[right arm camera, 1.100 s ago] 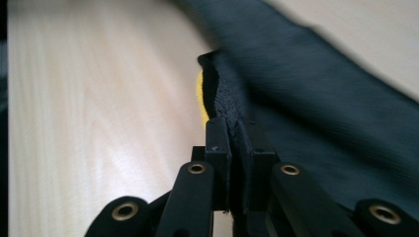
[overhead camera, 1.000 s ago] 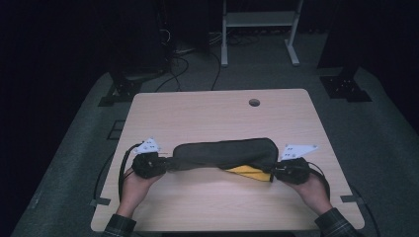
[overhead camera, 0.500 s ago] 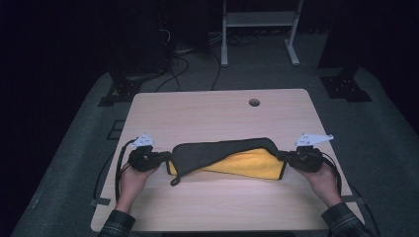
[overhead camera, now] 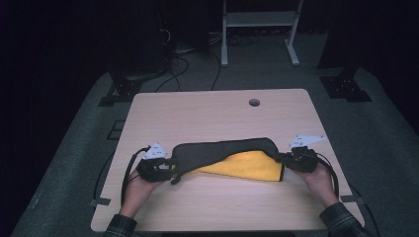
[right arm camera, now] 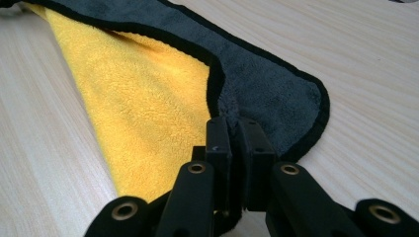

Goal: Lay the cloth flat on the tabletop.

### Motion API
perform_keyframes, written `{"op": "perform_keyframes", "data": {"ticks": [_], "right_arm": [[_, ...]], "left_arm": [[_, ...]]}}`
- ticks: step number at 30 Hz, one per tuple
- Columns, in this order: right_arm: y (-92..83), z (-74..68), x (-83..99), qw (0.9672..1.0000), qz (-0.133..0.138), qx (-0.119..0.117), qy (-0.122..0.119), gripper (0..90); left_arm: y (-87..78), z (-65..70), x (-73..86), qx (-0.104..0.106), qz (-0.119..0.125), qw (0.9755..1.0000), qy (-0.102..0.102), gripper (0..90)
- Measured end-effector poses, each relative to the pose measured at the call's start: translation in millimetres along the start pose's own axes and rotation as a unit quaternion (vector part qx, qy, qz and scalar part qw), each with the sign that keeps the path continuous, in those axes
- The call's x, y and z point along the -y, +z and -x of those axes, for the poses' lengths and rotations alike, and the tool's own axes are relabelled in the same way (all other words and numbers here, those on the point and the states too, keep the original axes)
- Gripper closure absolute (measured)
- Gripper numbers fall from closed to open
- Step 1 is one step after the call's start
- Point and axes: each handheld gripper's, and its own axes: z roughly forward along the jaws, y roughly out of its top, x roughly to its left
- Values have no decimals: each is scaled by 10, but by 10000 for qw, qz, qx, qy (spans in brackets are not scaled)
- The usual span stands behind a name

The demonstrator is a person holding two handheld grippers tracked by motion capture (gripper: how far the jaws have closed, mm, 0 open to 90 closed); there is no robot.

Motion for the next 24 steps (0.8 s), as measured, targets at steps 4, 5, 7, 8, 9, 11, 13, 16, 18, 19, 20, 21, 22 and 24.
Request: {"op": "perform_keyframes", "data": {"ticks": [4,5,7,8,9,11,13,16,18,19,20,21,22,24], "right_arm": [[1,5,3,10000,-3,-20,15,835],[1,5,3,10000,-4,-21,15,834],[3,7,4,10000,-2,-23,13,835],[4,7,5,10000,-3,-19,9,835],[5,6,5,10000,-11,-18,13,835],[5,4,4,10000,-9,-14,14,835],[3,6,2,10000,-3,-10,-5,835],[3,5,0,10000,-2,-5,0,835],[2,7,0,10000,3,-2,-5,835],[1,7,-1,10000,12,1,-11,835],[-5,6,-3,10000,28,5,-13,835],[-10,5,-5,10000,49,3,-3,835],[-14,6,-7,10000,62,9,-12,835],[-25,9,-17,10000,96,4,-19,835]], "left_arm": [[140,53,28,-121,-359,9990,248,442],[166,57,40,-165,-430,9985,280,430],[196,49,53,-230,-511,9979,312,426],[209,41,58,-279,-563,9974,344,431],[211,34,59,-287,-597,9971,370,458],[206,25,59,-290,-616,9970,372,535],[188,21,51,-223,-580,9975,349,649],[161,20,31,-210,-562,9976,350,766],[137,11,23,-184,-501,9981,320,832],[115,1,17,-179,-454,9984,277,838],[99,-6,14,-171,-386,9989,221,846],[84,-14,11,-162,-349,9991,196,847],[67,-24,7,-153,-307,9993,166,850],[15,-55,-5,-134,-102,9999,16,854]]}}
